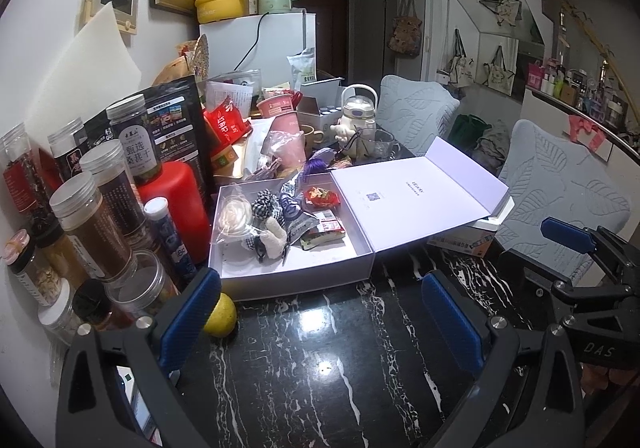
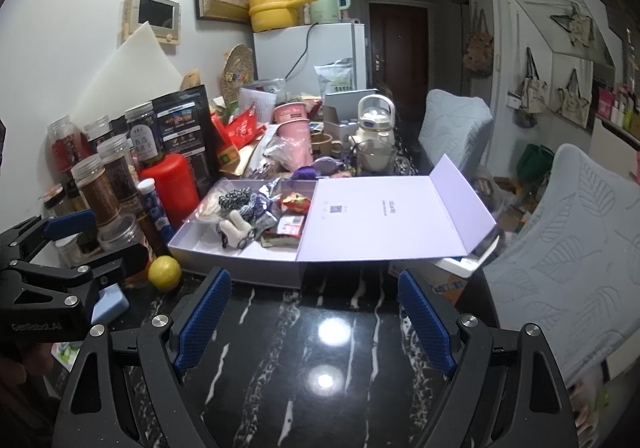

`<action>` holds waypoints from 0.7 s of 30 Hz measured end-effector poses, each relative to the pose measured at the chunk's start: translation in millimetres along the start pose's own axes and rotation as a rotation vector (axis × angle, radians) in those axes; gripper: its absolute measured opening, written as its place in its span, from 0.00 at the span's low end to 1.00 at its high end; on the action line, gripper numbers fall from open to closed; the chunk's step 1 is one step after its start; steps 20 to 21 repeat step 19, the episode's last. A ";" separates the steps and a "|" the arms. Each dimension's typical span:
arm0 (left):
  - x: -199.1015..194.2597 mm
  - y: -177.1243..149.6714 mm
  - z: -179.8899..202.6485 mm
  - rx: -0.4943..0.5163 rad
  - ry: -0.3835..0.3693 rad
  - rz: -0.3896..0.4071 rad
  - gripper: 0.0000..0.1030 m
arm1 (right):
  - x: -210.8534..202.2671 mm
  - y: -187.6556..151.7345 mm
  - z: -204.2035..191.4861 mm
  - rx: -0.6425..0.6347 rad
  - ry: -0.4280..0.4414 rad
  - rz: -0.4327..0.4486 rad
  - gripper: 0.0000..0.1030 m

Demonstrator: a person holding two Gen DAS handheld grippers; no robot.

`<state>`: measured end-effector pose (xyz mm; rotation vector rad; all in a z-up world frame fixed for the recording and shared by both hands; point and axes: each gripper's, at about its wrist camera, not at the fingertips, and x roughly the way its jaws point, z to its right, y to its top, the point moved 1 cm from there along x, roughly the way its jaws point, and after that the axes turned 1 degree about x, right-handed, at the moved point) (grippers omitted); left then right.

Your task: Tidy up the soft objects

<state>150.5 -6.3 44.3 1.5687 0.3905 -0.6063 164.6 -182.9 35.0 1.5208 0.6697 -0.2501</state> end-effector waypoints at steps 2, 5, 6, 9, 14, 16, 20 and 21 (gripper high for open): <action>1.5 -0.2 0.9 -0.001 -0.010 -0.005 1.00 | -0.1 -0.3 0.9 0.001 -0.002 0.000 0.84; 5.1 -1.1 2.0 -0.003 -0.009 -0.018 1.00 | -0.2 -1.7 3.1 0.005 -0.006 -0.002 0.84; 5.6 -1.4 2.2 -0.002 -0.010 -0.019 1.00 | -0.2 -1.8 3.4 0.006 -0.007 -0.002 0.84; 8.5 -2.5 2.9 -0.004 -0.014 -0.028 1.00 | 0.6 -3.9 6.1 0.015 -0.010 -0.007 0.84; 12.5 -3.9 5.3 -0.001 -0.011 -0.034 1.00 | 1.4 -5.9 10.8 0.027 -0.012 -0.012 0.84; 13.9 -4.5 5.8 0.000 -0.014 -0.037 1.00 | 1.8 -5.9 12.8 0.030 -0.012 -0.014 0.84; 18.0 -6.3 6.5 -0.001 -0.027 -0.052 1.00 | 3.4 -6.4 14.0 0.034 -0.012 -0.018 0.84; 18.0 -6.3 6.5 -0.001 -0.027 -0.052 1.00 | 3.4 -6.4 14.0 0.034 -0.012 -0.018 0.84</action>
